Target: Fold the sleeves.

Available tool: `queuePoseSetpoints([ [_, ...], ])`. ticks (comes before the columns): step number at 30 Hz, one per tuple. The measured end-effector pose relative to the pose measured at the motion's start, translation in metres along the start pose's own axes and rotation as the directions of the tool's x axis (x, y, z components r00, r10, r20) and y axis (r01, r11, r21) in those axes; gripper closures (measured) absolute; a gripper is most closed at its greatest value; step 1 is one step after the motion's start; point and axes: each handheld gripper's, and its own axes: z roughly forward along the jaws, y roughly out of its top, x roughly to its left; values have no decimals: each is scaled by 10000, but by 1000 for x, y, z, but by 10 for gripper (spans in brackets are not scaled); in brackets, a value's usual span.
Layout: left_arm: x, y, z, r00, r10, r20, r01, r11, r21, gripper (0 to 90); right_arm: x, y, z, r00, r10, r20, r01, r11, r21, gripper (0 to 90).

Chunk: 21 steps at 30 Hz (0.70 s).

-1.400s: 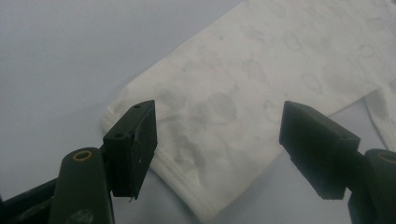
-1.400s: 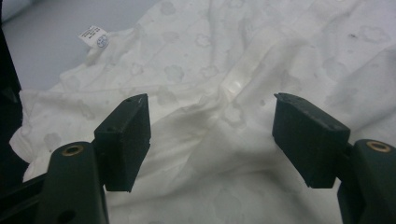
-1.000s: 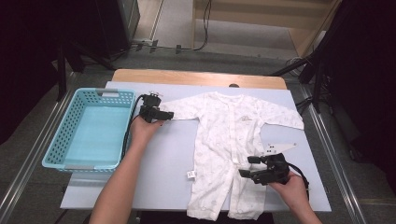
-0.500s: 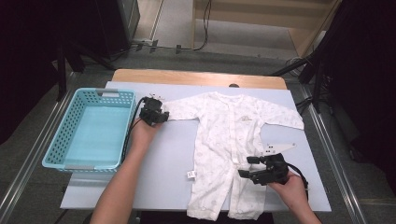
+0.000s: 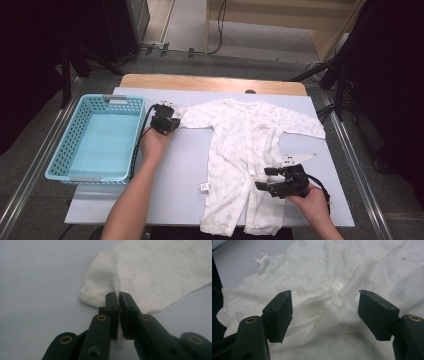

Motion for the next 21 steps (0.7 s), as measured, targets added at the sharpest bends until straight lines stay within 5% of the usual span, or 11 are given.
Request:
queuePoseSetpoints([
  [2,1,1,0,9997,-151,198,151,9999,19,863,0,0,0,10000,1,6,-1,10000,4,265],
  [4,4,3,1,9926,-848,869,836,9964,169,864,1,0,0,10000,9,-22,-9,10000,19,265],
  [21,-12,29,-17,9748,-663,2129,743,9968,-295,865,-1,0,0,10000,27,3,-27,10000,19,265],
])
